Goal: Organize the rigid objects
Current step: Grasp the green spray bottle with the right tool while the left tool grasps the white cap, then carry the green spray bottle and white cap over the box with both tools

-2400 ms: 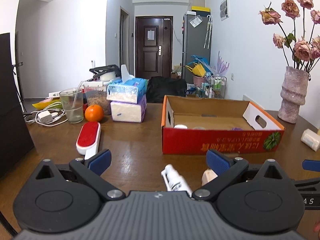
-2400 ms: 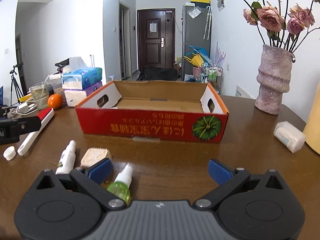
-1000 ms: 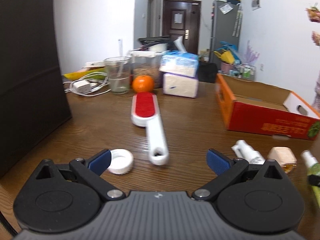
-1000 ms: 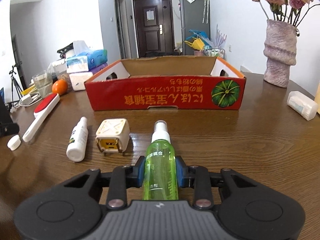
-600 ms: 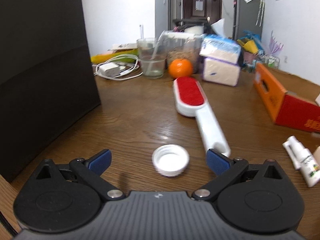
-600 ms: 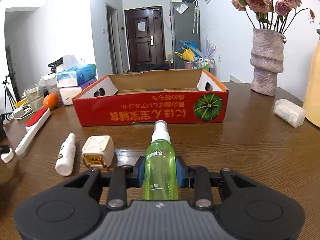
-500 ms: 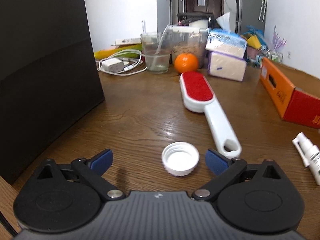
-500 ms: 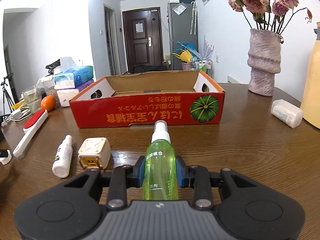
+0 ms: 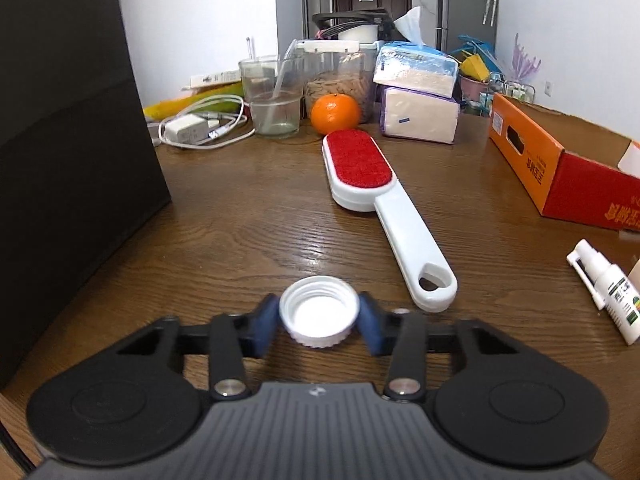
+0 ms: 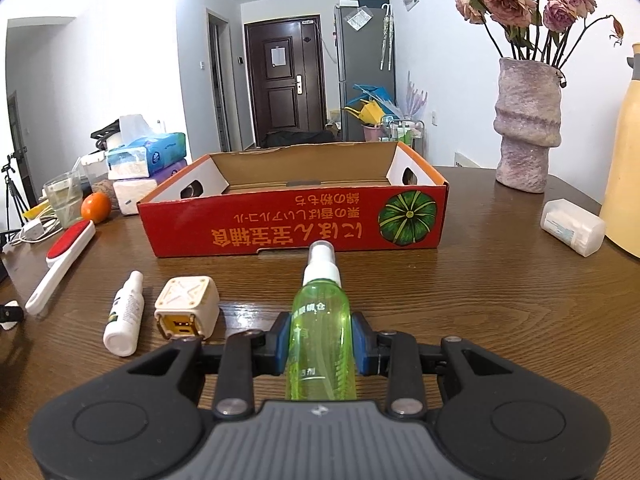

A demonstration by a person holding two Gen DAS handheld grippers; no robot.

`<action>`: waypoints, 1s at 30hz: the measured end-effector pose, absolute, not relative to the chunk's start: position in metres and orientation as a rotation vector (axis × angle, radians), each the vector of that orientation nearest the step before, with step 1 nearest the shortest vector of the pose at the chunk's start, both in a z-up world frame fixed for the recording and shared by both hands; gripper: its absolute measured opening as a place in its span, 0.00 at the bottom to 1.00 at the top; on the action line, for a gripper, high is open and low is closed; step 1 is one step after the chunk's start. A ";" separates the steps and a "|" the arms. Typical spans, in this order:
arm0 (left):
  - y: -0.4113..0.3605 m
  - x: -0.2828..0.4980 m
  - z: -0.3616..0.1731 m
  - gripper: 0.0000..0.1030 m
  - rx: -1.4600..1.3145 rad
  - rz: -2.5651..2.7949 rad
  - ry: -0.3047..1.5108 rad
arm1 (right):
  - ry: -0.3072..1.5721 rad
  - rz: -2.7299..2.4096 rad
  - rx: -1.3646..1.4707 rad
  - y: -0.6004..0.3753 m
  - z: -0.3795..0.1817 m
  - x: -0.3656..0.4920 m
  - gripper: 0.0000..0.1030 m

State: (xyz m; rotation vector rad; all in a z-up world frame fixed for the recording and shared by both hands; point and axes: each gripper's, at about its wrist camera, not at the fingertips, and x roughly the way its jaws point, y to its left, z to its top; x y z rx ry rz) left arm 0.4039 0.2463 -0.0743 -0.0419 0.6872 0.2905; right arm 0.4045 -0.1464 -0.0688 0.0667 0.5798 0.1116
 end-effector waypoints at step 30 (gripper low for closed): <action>0.199 0.377 -0.042 0.40 -0.111 0.291 0.553 | 0.508 0.160 0.064 -0.148 -0.045 0.394 0.29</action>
